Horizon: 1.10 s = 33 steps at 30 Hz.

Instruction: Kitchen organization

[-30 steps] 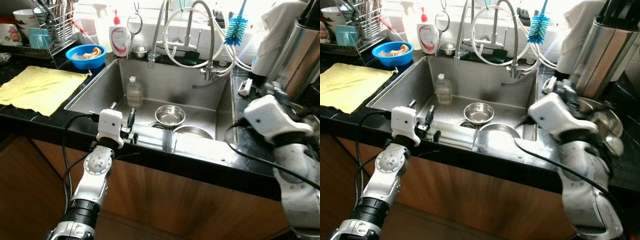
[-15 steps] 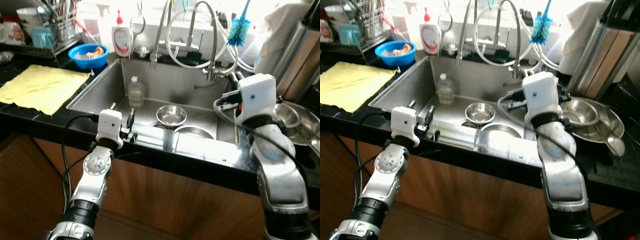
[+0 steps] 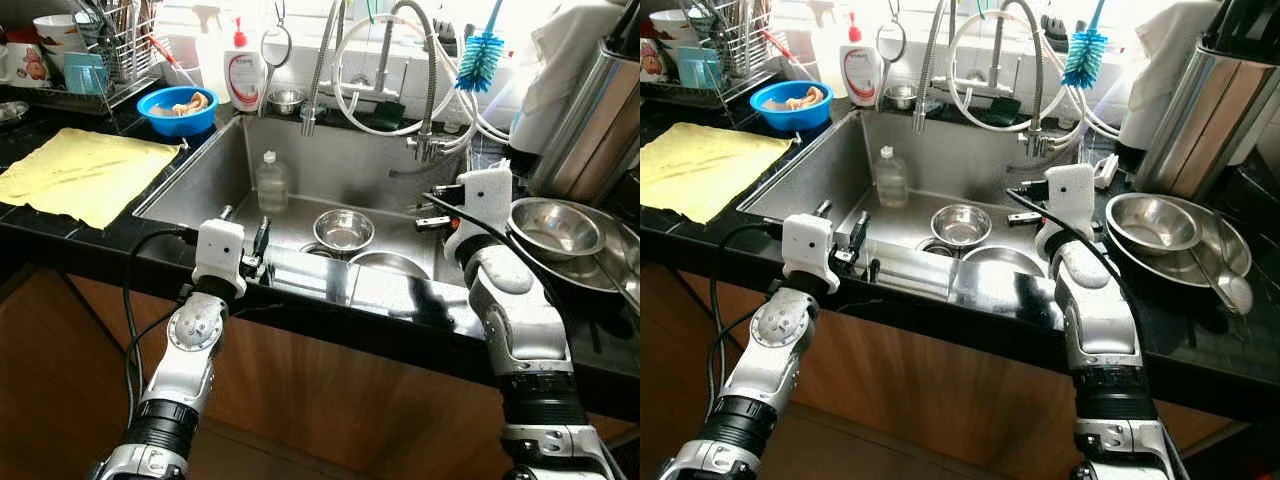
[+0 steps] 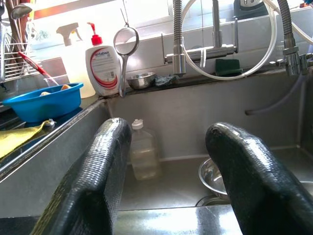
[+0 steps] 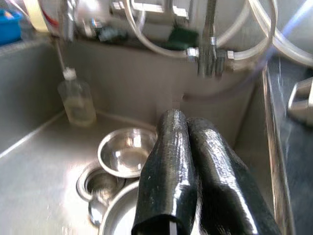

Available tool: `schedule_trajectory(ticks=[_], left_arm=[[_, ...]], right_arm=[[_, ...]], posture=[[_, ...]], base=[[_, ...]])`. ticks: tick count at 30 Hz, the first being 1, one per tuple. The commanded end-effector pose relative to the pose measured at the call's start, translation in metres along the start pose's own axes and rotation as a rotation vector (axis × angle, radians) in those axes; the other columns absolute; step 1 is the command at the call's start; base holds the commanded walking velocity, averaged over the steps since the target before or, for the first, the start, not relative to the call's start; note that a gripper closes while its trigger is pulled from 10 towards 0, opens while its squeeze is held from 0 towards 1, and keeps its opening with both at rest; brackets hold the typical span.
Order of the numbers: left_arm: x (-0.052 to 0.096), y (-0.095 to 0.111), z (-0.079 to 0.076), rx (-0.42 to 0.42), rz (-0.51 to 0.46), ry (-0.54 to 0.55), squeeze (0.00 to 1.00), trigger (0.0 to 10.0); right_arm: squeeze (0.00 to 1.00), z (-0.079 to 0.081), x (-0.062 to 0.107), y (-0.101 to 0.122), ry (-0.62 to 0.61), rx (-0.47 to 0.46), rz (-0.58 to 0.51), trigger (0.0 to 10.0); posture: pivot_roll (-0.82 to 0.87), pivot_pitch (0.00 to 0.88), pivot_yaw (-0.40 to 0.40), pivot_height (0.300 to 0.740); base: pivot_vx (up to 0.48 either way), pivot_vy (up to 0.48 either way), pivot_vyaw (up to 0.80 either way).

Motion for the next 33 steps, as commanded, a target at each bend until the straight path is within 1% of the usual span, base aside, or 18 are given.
schedule_trajectory(ticks=[1,7,10,13,14,15,16,17,18,22,27,30,33], left_arm=[[0.000,0.006,-0.001,-0.027,-0.028,-0.010,0.00,10.0],[0.001,0.007,-0.001,-0.027,-0.027,-0.014,0.00,10.0],[0.001,0.006,-0.002,-0.026,-0.025,-0.015,0.00,10.0],[0.002,0.006,-0.002,-0.026,-0.023,-0.016,0.00,10.0],[0.002,0.005,-0.002,-0.026,-0.022,-0.017,0.00,10.0],[0.002,0.005,-0.002,-0.026,-0.022,-0.018,0.00,10.0],[0.002,0.005,-0.002,-0.025,-0.022,-0.018,0.00,10.0],[0.002,0.005,-0.002,-0.025,-0.022,-0.017,0.00,10.0],[0.002,0.005,-0.002,-0.025,-0.022,-0.016,0.00,10.0],[0.002,0.005,-0.001,-0.027,-0.021,-0.016,0.00,10.0],[0.003,0.005,-0.002,-0.025,-0.019,-0.017,0.00,10.0],[0.004,0.004,-0.002,-0.025,-0.017,-0.019,0.00,10.0],[0.004,0.005,-0.002,-0.025,-0.017,-0.017,0.00,10.0]], right_arm=[[0.00,-0.004,-0.001,-0.003,-0.015,-0.033,0.017,10.0],[0.00,0.000,0.000,-0.007,0.003,-0.048,0.012,10.0],[0.00,-0.001,0.000,-0.008,-0.003,-0.052,0.011,10.0],[0.00,-0.005,0.001,-0.009,-0.034,-0.066,0.014,10.0],[0.14,-0.006,0.001,-0.010,-0.038,-0.074,0.020,10.0],[0.22,-0.006,0.001,-0.012,-0.035,-0.070,0.025,10.0],[0.22,-0.006,0.001,-0.013,-0.038,-0.067,0.030,10.0],[0.60,-0.007,0.001,-0.014,-0.043,-0.073,0.033,10.0],[1.00,-0.008,0.001,-0.014,-0.046,-0.076,0.033,10.0],[1.00,-0.008,0.002,-0.013,-0.051,-0.066,0.021,10.0],[1.00,-0.010,0.003,-0.015,-0.064,-0.066,0.031,10.0],[1.00,-0.008,0.004,-0.013,-0.055,-0.068,0.012,10.0],[1.00,-0.013,0.005,-0.007,-0.090,-0.064,-0.020,10.0]], posture=[[0.03,0.000,-0.040,0.740],[0.03,0.000,-0.037,0.740],[0.03,0.000,-0.038,0.740],[0.03,0.000,-0.036,0.740],[0.03,0.000,-0.039,0.740],[0.03,0.000,-0.039,0.740],[0.03,0.000,-0.039,0.740],[0.03,0.000,-0.039,0.740],[0.03,0.000,-0.039,0.740],[0.03,0.000,-0.038,0.740],[0.03,0.000,-0.040,0.740],[0.03,0.000,-0.038,0.740],[0.03,0.000,-0.038,0.740]], base=[[0.000,0.000,0.00],[0.000,0.000,0.00],[0.000,0.000,0.00],[0.000,0.000,0.00],[0.000,0.000,0.00],[0.000,0.000,0.00],[0.000,0.000,0.00],[0.000,0.000,0.00],[0.000,0.000,0.00],[0.000,0.000,0.00],[0.000,0.000,0.00],[0.000,0.000,0.00],[0.000,0.000,0.00]])
Point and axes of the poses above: a point about 5 cm out from each wrist's last joint towards the gripper, its own x axis pointing back from the gripper into the wrist, its own y axis along the axis of the wrist's last joint, z = x × y, the point moved 4 cm from there along -x, pointing out of the wrist towards the gripper, and after that the axes turned 5 degrees about x, right-handed, at the moved point
